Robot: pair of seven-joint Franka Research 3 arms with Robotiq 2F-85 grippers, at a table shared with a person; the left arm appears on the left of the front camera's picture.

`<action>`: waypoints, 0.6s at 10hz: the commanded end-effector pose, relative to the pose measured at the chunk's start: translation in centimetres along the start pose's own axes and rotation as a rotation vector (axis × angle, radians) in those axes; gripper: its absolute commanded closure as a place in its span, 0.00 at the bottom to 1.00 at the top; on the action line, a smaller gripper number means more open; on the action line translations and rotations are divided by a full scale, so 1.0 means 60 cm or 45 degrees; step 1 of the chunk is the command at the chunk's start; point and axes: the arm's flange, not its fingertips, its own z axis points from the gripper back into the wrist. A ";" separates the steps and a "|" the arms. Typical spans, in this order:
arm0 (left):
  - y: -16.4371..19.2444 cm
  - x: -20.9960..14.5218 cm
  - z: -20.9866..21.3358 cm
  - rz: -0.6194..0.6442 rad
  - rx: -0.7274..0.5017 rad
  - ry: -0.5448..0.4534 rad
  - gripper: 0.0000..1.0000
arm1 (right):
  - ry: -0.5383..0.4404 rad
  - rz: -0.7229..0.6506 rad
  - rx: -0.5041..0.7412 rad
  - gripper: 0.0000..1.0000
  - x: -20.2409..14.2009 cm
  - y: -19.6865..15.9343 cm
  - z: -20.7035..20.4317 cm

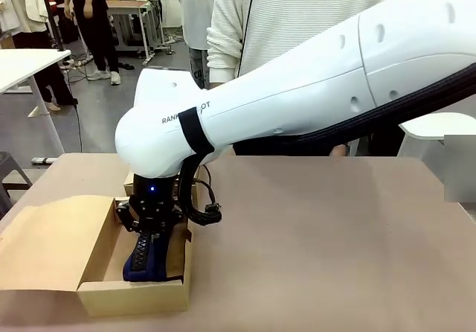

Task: Place items inside the box.
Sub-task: Pick up a Pencil pouch or Stapler and place it inside the Mailer Box closest to the robot.

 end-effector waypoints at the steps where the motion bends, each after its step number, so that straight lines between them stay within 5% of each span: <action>1: -0.002 -0.002 0.003 -0.025 -0.022 -0.002 0.00 | 0.004 -0.041 -0.021 0.94 0.000 0.005 -0.009; 3: -0.002 -0.002 0.003 -0.025 -0.022 -0.002 0.00 | 0.037 -0.040 -0.025 0.94 0.005 -0.001 -0.015; 4: -0.002 -0.002 0.003 -0.025 -0.022 -0.002 0.00 | 0.056 -0.041 -0.013 0.74 0.006 -0.003 -0.016; 5: -0.002 -0.002 0.003 -0.025 -0.022 -0.002 0.00 | 0.062 -0.028 -0.015 0.34 0.006 -0.005 -0.016; 6: -0.002 -0.002 0.003 -0.025 -0.022 -0.002 0.00 | 0.065 -0.027 0.008 0.14 0.007 -0.007 -0.015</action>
